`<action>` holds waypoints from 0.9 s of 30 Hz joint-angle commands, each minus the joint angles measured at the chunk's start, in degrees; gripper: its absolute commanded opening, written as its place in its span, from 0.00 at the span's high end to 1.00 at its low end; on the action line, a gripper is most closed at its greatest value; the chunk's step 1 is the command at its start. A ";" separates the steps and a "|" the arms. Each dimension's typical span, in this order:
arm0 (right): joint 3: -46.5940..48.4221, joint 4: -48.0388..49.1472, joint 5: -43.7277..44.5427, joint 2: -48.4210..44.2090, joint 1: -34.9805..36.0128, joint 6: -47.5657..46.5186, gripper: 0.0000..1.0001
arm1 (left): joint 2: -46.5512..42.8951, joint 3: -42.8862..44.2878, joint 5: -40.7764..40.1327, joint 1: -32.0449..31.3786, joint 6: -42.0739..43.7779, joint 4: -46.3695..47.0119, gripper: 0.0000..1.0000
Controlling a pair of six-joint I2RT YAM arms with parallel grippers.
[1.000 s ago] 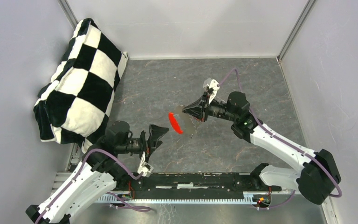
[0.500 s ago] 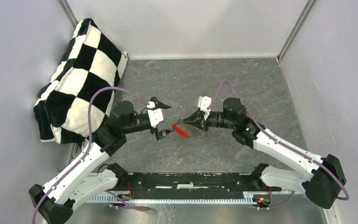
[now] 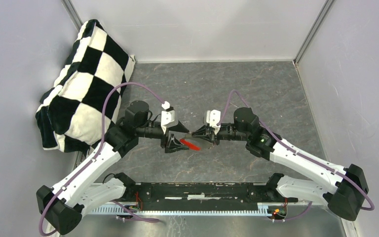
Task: Put the keys on the keyring
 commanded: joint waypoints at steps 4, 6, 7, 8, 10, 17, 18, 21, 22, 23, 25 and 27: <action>3.15 1.42 -0.42 -1.71 1.45 -0.85 0.97 | 0.25 2.54 7.03 0.50 1.89 -4.39 0.32; 3.23 1.44 -0.45 -1.84 1.54 -0.86 0.97 | 0.78 2.74 8.17 0.51 1.72 -4.72 0.38; 3.17 1.59 -0.47 -1.98 1.66 -0.80 0.97 | 1.03 2.69 8.56 0.47 1.73 -4.93 0.39; 3.15 1.79 -0.51 -2.11 1.86 -0.76 0.97 | 1.10 2.54 8.65 0.50 1.74 -4.99 0.40; 3.08 2.11 -1.01 -2.15 2.01 -0.42 0.97 | 1.17 2.33 9.09 0.48 1.53 -4.85 0.46; 2.61 3.22 -1.07 -2.41 2.43 0.30 0.97 | 1.23 1.94 6.30 0.59 -2.29 -1.32 0.67; 2.47 3.18 -1.04 -2.40 2.56 0.30 0.97 | 1.07 2.00 6.22 0.74 -2.89 -0.49 0.68; 2.03 3.37 -0.47 -2.60 2.55 0.30 0.98 | 1.05 1.83 7.48 0.86 -4.82 1.00 0.74; 1.80 3.58 -0.37 -2.75 2.48 0.36 0.98 | 1.10 1.76 8.20 0.86 -5.21 1.44 0.77; 1.62 3.85 -0.28 -2.89 2.51 0.46 0.98 | 1.15 1.70 8.69 0.82 -5.72 1.88 0.79; 1.15 4.50 -0.30 -3.13 2.58 0.81 0.98 | 1.26 1.54 9.45 0.93 -6.93 2.95 0.82; 0.49 5.49 -0.63 -3.18 2.63 1.54 0.98 | 1.46 1.37 10.15 0.93 -9.03 4.71 0.85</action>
